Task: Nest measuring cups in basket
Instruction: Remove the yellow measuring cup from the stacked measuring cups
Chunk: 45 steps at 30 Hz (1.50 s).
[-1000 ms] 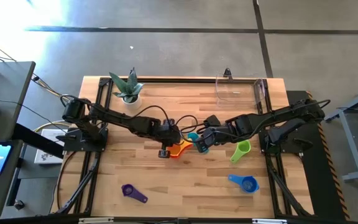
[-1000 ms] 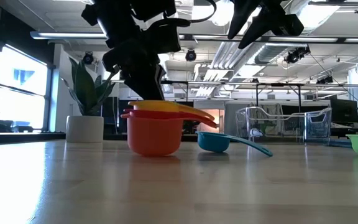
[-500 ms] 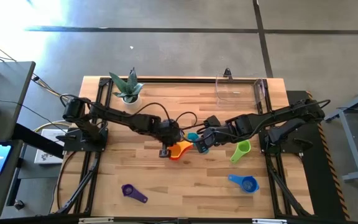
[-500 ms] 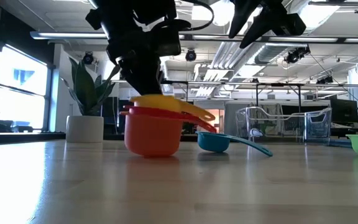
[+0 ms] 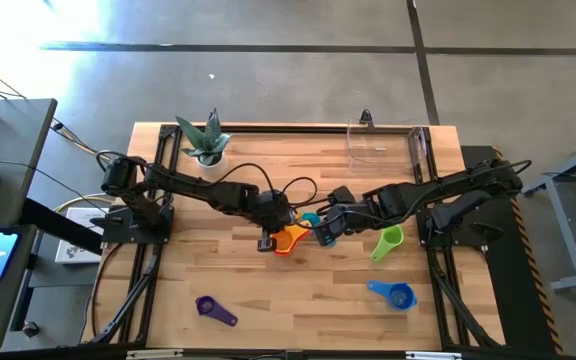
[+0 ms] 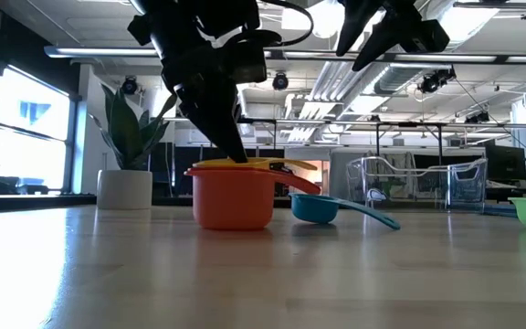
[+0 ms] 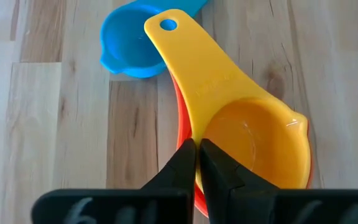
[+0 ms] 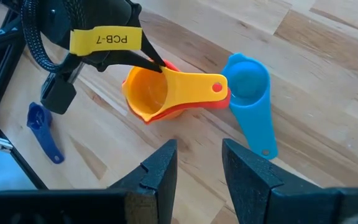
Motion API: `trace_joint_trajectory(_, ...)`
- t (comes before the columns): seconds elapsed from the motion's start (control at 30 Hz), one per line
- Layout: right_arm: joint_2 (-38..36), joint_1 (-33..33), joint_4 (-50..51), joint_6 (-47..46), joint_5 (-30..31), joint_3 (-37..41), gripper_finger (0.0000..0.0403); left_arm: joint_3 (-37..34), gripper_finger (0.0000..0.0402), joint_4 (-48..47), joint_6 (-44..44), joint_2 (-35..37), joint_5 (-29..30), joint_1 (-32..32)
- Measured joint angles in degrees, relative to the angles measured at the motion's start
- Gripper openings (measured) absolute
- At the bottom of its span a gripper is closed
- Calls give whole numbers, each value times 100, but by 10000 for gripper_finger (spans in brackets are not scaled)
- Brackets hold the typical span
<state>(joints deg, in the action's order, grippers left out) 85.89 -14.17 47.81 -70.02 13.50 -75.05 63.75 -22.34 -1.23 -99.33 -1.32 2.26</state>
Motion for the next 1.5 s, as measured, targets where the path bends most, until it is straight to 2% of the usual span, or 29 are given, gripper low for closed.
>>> trace_joint_trajectory(0.63,0,0,0,59,2,0,119,0,1,-8,-123,3,-248,-5)
trace_joint_trajectory(0.97,2,0,30,63,4,0,119,4,1,-38,-123,486,-245,-216)
trace_joint_trajectory(1.17,2,-1,33,61,4,0,119,4,0,-65,-150,780,-243,-464)
trace_joint_trajectory(1.27,2,-1,33,61,4,0,119,4,0,-57,-108,941,-2,-666)
trace_joint_trajectory(1.5,2,0,35,46,4,0,119,7,0,-316,-38,836,149,-1473)
